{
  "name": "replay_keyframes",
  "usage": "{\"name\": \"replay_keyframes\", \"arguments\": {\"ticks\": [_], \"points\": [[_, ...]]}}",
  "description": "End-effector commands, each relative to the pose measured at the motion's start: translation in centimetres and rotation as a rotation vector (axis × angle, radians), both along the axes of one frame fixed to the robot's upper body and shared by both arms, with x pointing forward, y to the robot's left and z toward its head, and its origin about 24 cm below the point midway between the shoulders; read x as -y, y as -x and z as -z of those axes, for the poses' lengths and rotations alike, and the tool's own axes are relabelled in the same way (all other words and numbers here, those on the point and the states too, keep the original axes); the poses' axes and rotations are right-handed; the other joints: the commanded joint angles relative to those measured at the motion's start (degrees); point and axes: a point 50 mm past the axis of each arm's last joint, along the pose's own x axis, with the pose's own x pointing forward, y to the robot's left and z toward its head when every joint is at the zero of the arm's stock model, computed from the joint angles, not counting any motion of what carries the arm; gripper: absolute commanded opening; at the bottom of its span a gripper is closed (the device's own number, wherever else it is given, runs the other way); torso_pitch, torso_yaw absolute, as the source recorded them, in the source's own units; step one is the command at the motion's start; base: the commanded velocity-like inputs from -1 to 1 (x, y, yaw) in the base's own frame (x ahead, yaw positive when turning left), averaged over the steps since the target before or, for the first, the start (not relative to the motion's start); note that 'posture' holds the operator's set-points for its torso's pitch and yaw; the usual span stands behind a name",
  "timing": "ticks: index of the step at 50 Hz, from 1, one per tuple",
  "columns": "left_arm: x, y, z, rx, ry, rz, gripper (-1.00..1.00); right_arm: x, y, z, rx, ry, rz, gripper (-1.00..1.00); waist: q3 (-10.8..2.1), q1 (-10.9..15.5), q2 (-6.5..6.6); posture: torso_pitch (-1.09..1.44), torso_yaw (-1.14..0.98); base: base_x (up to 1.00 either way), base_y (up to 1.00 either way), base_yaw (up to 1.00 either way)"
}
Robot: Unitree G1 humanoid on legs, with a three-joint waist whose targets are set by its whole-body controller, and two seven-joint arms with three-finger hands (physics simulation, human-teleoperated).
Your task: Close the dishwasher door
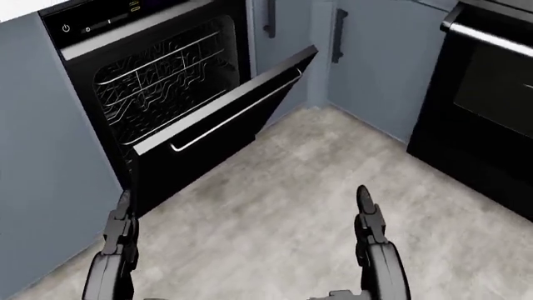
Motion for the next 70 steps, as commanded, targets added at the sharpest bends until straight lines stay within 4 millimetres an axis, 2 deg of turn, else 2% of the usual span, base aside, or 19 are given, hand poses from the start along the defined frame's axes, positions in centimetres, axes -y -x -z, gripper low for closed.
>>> {"name": "replay_keyframes", "arguments": {"ticks": [1,9,14,15,17,24,28,29,31,37,41,43,55,57,58,59,60,65,70], "points": [[0.36,-0.49,-1.6,0.085,0.005,0.011,1.0,0.23,-0.51,-1.66,0.089,0.006,0.003,1.0,-0.83,-0.41,0.18,0.0,0.0,0.0,0.0,-0.47],[0.44,-0.44,-1.54,0.084,0.003,0.013,1.0,0.32,-0.5,-1.5,0.087,0.006,0.011,1.0,-1.5,-0.24,-3.76,0.0,0.0,0.0,0.0,-0.44],[0.43,-0.42,-1.53,0.084,0.004,0.013,1.0,0.32,-0.47,-1.61,0.089,0.007,0.013,1.0,-2.58,-1.13,-9.95,0.0,0.0,0.0,0.0,-0.44],[0.45,-0.43,-1.5,0.083,0.004,0.014,1.0,0.32,-0.48,-1.63,0.089,0.008,0.013,1.0,-2.24,-1.57,-7.46,0.0,0.0,0.0,0.0,-0.45],[0.49,-0.4,-1.55,0.084,0.004,0.015,1.0,0.3,-0.5,-1.63,0.089,0.008,0.012,1.0,-2.5,-1.88,-7.68,0.0,0.0,-0.01,0.0,-0.46],[0.55,-0.37,-1.54,0.083,0.004,0.018,1.0,0.34,-0.51,-1.89,0.095,0.01,0.013,1.0,-1.02,-1.18,-3.88,0.0,0.0,-0.01,0.0,-0.46],[0.49,-0.44,-1.5,0.083,0.004,0.016,1.0,0.35,-0.55,-1.77,0.093,0.008,0.013,1.0,-1.48,-0.81,0.87,0.0,0.0,-0.01,0.0,-0.48],[0.5,-0.43,-1.49,0.083,0.004,0.017,1.0,0.33,-0.55,-1.78,0.093,0.008,0.013,1.0,-2.26,-0.97,0.83,0.0,0.0,-0.01,0.0,-0.52],[0.5,-0.37,-1.53,0.083,0.004,0.017,1.0,0.31,-0.49,-1.74,0.093,0.007,0.012,1.0,-0.69,-0.66,-0.03,0.0,0.0,0.0,0.0,-0.52],[0.53,-0.34,-1.51,0.083,0.003,0.017,1.0,0.25,-0.45,-1.74,0.093,0.006,0.012,1.0,-1.4,-0.51,-2.59,0.0,0.0,0.0,0.0,-0.54],[0.54,-0.25,-1.63,0.085,0.004,0.017,1.0,0.19,-0.43,-1.77,0.092,0.008,0.009,1.0,-1.66,-0.41,-5.81,0.0,0.0,-0.01,0.0,-0.54],[0.56,-0.26,-1.6,0.085,0.004,0.017,1.0,0.19,-0.4,-1.76,0.092,0.008,0.009,1.0,-2.59,-0.79,-9.14,0.0,0.0,-0.01,0.0,-0.54],[0.62,-0.23,-1.52,0.084,0.004,0.02,1.0,0.12,-0.51,-1.63,0.088,0.008,0.004,1.0,-0.58,-1.16,-2.18,0.0,0.0,-0.01,0.0,-0.54],[0.62,-0.26,-1.54,0.084,0.004,0.019,1.0,0.19,-0.47,-1.72,0.089,0.008,0.006,1.0,-1.24,-0.95,0.88,0.0,0.0,0.0,0.0,-0.54],[0.62,-0.24,-1.55,0.085,0.004,0.019,1.0,0.2,-0.46,-1.74,0.089,0.008,0.007,1.0,-2.05,-1.02,1.02,0.0,0.0,-0.01,0.0,-0.53],[0.63,-0.23,-1.56,0.085,0.004,0.02,1.0,0.2,-0.46,-1.72,0.089,0.009,0.007,1.0,-1.04,-0.25,-0.29,0.0,0.0,-0.01,0.0,-0.53],[0.63,-0.21,-1.55,0.085,0.004,0.02,1.0,0.18,-0.45,-1.7,0.089,0.008,0.007,1.0,-0.55,-0.67,0.06,0.0,0.0,-0.01,0.0,-0.54],[0.64,-0.2,-1.51,0.084,0.004,0.02,1.0,0.24,-0.39,-1.7,0.09,0.008,0.009,1.0,-1.61,-0.62,-1.98,0.0,0.0,-0.01,0.0,-0.53],[0.64,-0.19,-1.49,0.084,0.004,0.02,1.0,0.24,-0.34,-1.78,0.091,0.006,0.011,1.0,-1.57,-0.4,-5.91,0.0,0.0,0.0,0.0,-0.53]]}}
